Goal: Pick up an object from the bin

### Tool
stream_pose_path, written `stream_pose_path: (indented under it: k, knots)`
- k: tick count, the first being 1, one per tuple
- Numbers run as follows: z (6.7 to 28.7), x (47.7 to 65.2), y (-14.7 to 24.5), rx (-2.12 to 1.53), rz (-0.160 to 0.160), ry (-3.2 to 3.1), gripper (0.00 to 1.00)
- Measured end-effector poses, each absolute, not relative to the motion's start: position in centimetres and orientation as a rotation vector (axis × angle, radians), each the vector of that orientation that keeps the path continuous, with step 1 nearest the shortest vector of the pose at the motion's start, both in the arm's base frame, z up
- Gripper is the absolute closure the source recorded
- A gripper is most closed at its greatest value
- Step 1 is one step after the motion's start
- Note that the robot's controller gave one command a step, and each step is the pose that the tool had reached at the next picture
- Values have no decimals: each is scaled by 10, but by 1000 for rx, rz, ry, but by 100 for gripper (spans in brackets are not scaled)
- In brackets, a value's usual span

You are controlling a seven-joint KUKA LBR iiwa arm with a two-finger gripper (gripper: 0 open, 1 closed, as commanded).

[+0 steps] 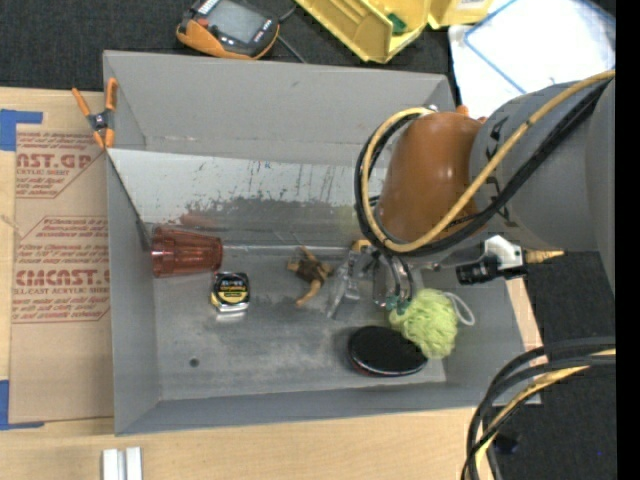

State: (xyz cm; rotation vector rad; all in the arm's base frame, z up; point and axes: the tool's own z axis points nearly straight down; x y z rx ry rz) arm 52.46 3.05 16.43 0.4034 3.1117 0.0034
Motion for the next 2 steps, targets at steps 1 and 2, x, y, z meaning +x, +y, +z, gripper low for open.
stream_pose_path:
  k: [1, 2]
  knots:
    - [164, 525, 30, 403, 3, 3112, 0]
    - [164, 525, 30, 403, 3, 3112, 0]
